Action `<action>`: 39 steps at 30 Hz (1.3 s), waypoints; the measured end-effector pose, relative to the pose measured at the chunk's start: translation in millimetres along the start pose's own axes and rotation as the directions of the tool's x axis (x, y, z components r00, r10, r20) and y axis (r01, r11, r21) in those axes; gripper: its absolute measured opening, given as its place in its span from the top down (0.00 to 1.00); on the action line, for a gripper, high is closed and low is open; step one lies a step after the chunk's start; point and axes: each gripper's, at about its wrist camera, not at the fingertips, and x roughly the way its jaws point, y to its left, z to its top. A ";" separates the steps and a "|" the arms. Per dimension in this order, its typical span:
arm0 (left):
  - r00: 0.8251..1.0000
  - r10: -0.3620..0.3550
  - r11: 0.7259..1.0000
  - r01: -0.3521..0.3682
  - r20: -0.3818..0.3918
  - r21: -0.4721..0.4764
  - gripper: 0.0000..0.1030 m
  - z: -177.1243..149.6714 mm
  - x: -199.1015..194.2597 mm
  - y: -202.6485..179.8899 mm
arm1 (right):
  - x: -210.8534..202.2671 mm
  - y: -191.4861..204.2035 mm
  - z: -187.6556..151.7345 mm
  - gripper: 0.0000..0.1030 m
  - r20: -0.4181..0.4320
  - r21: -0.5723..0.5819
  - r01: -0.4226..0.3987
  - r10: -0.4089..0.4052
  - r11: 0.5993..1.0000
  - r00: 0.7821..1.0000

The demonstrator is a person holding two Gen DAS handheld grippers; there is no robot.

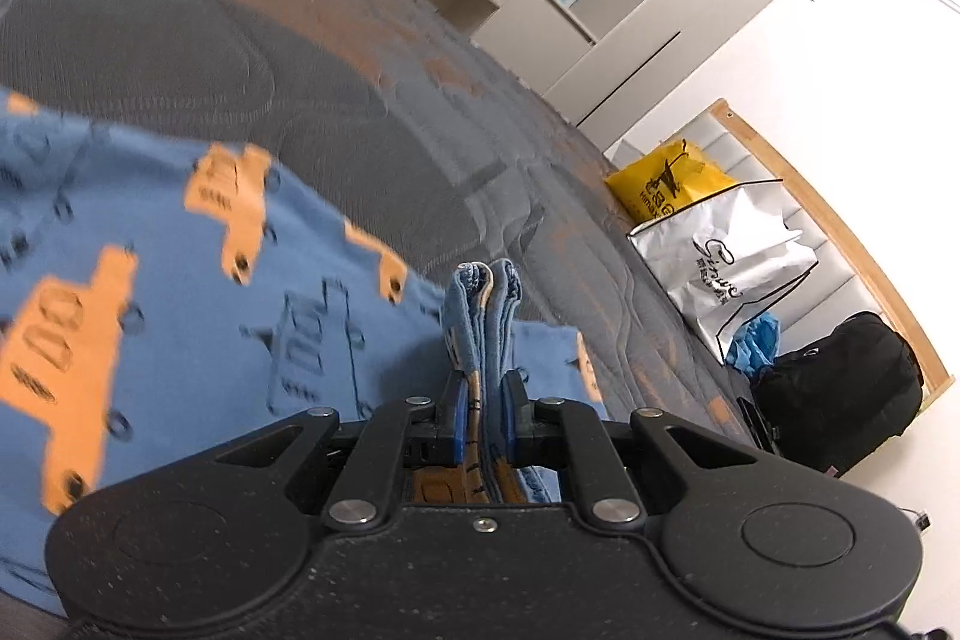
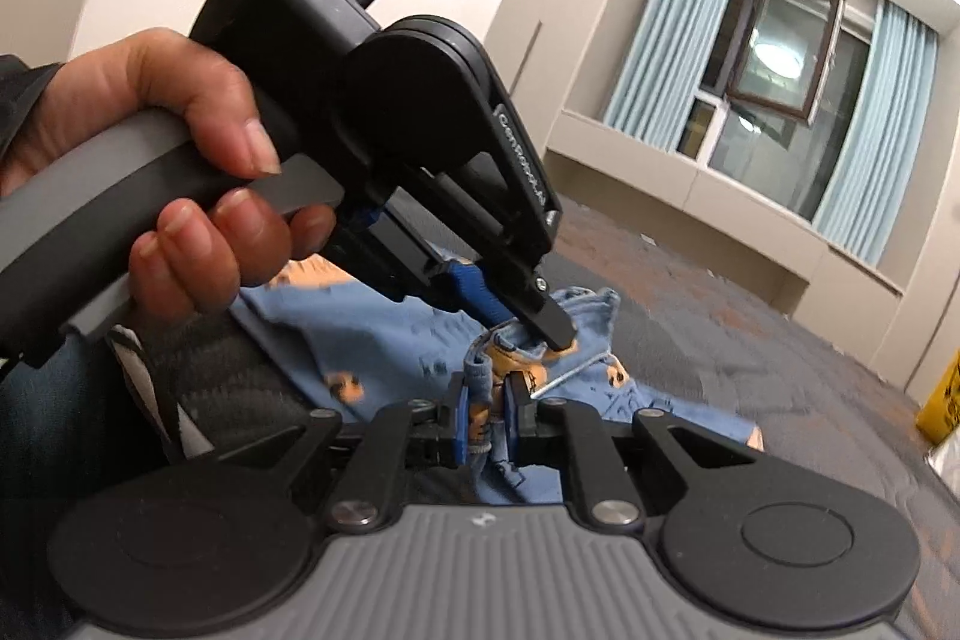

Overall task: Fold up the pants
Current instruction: 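Hold the folded edge with the left gripper and lift it over the pants, then lay the held edge down with the left gripper and open it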

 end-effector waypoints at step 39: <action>0.976 0.180 0.984 -0.176 0.119 -0.041 0.64 11.7 -60.1 66.1 | 43.4 22.2 20.4 0.42 0.016 0.009 -0.193 0.193 0.981 0.981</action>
